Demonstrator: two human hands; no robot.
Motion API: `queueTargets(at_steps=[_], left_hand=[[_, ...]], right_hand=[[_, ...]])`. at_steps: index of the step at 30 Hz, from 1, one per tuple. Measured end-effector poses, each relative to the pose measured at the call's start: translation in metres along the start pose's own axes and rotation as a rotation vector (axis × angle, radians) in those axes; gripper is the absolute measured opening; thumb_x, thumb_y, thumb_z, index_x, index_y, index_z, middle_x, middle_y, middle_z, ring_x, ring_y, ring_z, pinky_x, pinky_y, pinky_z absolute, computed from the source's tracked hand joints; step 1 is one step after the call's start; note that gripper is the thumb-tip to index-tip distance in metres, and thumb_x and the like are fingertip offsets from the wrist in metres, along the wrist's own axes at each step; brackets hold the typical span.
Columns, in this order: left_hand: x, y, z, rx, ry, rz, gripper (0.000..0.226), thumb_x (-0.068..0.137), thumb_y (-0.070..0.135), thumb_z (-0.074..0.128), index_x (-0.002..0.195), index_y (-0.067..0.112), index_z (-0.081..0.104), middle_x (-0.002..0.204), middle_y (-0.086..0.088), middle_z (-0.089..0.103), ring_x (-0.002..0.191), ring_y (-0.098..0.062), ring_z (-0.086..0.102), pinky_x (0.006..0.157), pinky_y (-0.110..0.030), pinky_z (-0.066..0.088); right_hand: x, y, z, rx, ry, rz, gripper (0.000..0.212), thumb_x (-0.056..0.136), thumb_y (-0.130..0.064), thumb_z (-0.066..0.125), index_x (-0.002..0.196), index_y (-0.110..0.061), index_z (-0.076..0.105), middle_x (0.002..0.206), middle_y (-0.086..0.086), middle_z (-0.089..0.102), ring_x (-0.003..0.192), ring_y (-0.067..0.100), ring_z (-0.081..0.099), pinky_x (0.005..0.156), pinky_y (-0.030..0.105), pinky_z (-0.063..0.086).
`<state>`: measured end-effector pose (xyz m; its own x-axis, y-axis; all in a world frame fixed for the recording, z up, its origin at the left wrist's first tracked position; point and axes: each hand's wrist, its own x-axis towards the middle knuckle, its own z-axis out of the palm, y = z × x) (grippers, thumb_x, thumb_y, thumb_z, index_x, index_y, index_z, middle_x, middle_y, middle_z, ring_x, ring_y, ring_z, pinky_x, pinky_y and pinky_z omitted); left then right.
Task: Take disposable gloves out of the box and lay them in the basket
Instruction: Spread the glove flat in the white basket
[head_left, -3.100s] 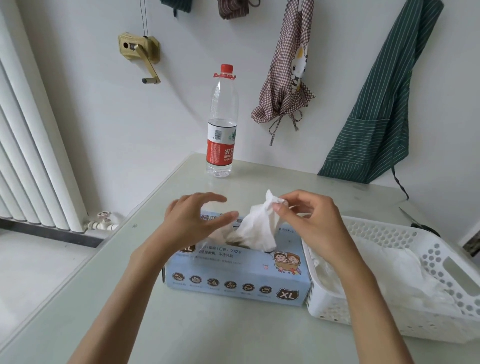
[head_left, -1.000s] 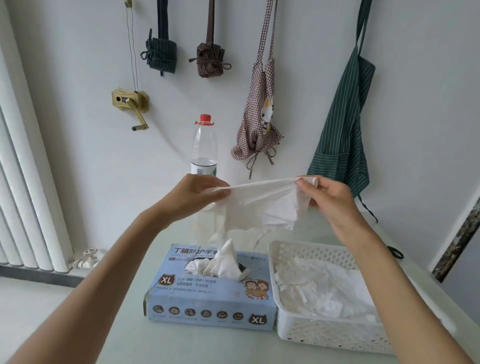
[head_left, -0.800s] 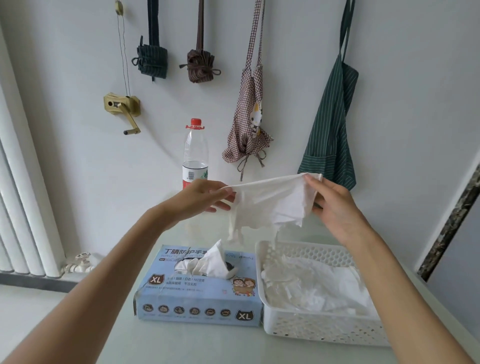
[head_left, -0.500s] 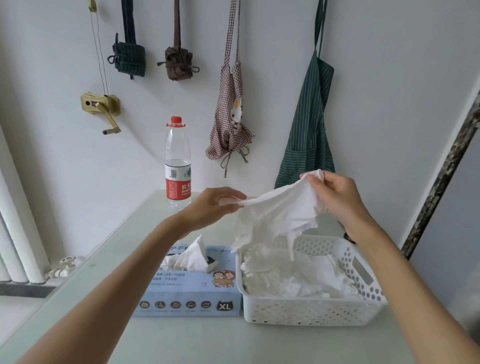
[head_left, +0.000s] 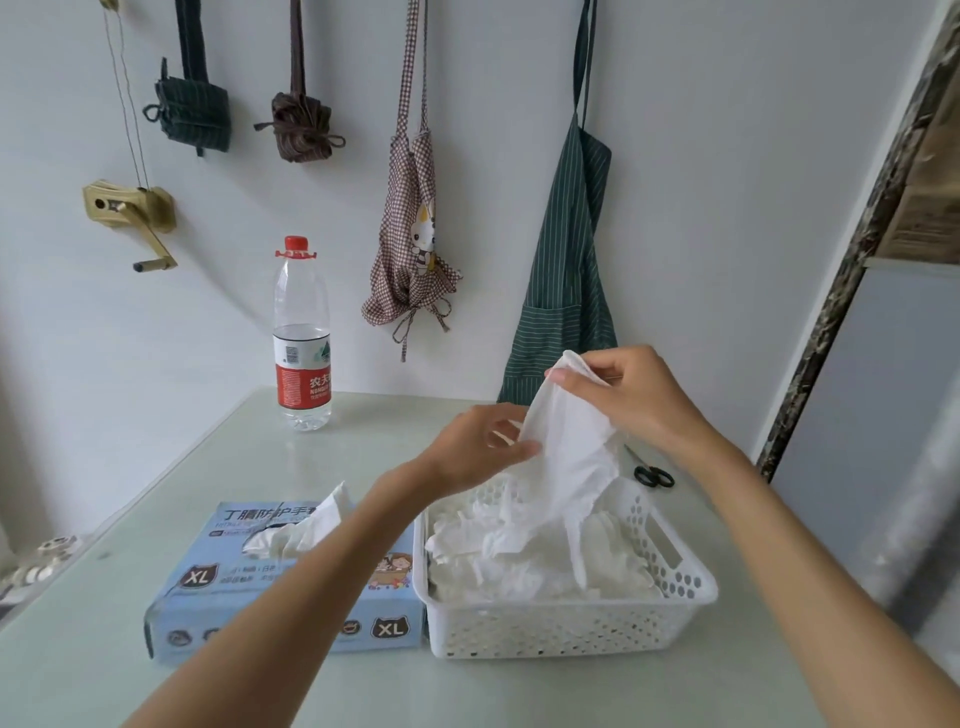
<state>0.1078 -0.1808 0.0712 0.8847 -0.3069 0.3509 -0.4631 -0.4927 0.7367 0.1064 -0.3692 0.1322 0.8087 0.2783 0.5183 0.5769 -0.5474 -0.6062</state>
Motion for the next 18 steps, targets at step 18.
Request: queueTargets(at_steps=[18], left_hand=[[-0.036, 0.02, -0.083, 0.201, 0.053, 0.045, 0.024, 0.095, 0.015, 0.055, 0.117, 0.013, 0.065, 0.096, 0.01, 0.064, 0.092, -0.014, 0.058, 0.08, -0.017, 0.045]], right_hand=[[-0.041, -0.002, 0.006, 0.087, 0.422, -0.065, 0.053, 0.094, -0.032, 0.059, 0.056, -0.009, 0.029, 0.05, -0.006, 0.023, 0.051, 0.01, 0.02, 0.05, 0.026, 0.018]])
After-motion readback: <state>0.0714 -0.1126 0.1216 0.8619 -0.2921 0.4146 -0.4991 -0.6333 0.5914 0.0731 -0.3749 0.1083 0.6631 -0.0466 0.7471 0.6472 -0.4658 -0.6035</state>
